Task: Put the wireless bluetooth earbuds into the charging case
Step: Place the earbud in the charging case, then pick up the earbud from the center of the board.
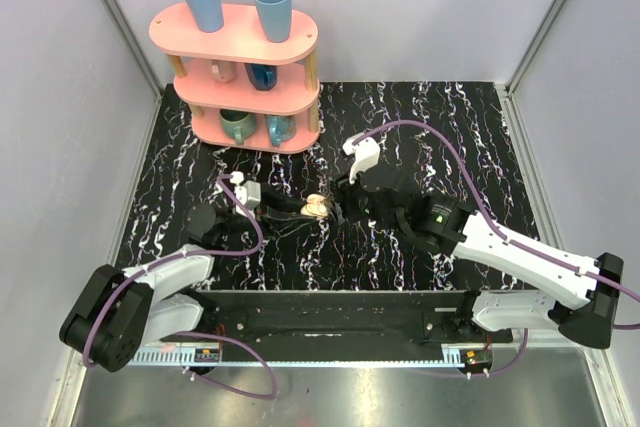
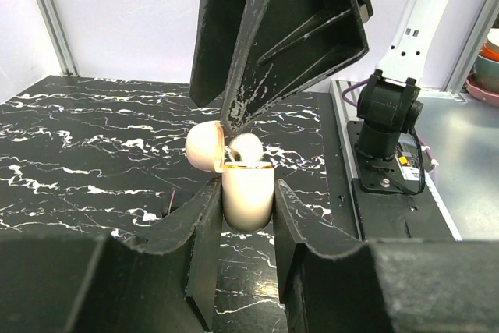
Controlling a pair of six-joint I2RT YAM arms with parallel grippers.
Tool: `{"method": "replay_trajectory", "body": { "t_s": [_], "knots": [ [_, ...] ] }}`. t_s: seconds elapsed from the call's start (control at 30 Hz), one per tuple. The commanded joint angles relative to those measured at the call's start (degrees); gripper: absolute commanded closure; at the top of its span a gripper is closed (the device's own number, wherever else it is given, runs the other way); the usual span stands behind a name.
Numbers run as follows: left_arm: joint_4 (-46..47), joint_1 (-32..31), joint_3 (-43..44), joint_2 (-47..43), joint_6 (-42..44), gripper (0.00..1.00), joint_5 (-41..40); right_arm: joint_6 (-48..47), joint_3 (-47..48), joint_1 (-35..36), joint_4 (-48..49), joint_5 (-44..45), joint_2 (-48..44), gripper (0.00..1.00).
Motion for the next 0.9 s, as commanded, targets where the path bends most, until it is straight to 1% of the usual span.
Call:
{"method": "replay_trajectory", "body": {
  "t_s": [0.0, 0.17, 0.33, 0.47, 0.57, 0.6, 0.67, 0.7, 0.73, 0.83, 0.87],
  "knots": [
    [11.69, 0.16, 0.56, -0.76, -0.04, 1.0, 0.76, -0.69, 0.18, 0.0, 2.83, -4.52, 0.96, 0.42],
    [11.17, 0.16, 0.64, -0.59, 0.23, 1.0, 0.68, 0.1, -0.7, 0.0, 2.74, -5.15, 0.26, 0.42],
    [10.9, 0.25, 0.38, -0.41, 0.58, 1.0, 0.5, -0.51, -0.79, 0.0, 2.83, -2.69, -2.55, 0.42],
    [9.33, 0.25, 0.03, -0.33, 1.63, 1.0, -0.29, -1.48, 0.27, 0.0, 2.92, -1.29, -5.01, 0.4],
    [7.66, 0.42, -0.58, -0.68, 3.12, 1.0, -1.25, -1.56, 0.71, 0.0, 2.74, 2.92, -6.07, 0.39],
    [7.21, 0.6, -0.85, -1.2, 3.3, 1.0, -1.61, -1.48, 0.88, -0.09, 2.31, 5.89, -5.63, 0.38],
    [6.34, 1.03, -1.81, -2.34, 4.18, 1.0, -2.92, 0.27, 1.93, -0.17, 0.2, 10.99, -4.06, 0.39],
    [5.81, 1.3, -2.08, -2.87, 4.45, 1.0, -3.28, 2.2, 1.94, -0.87, -0.16, 11.54, -3.79, 0.39],
    [5.19, 1.56, -2.34, -3.48, 4.62, 1.0, -3.37, 3.09, 1.24, -1.75, 0.28, 11.64, -3.52, 0.39],
    [2.91, 3.05, -3.13, -5.51, 4.89, 1.0, -4.51, 6.34, 0.09, -7.28, 0.19, 6.56, -2.21, 0.39],
    [2.29, 4.02, -3.48, -6.82, 4.89, 1.0, -4.86, 7.04, -0.17, -8.6, 0.19, 3.15, -1.51, 0.4]
  ]
}}
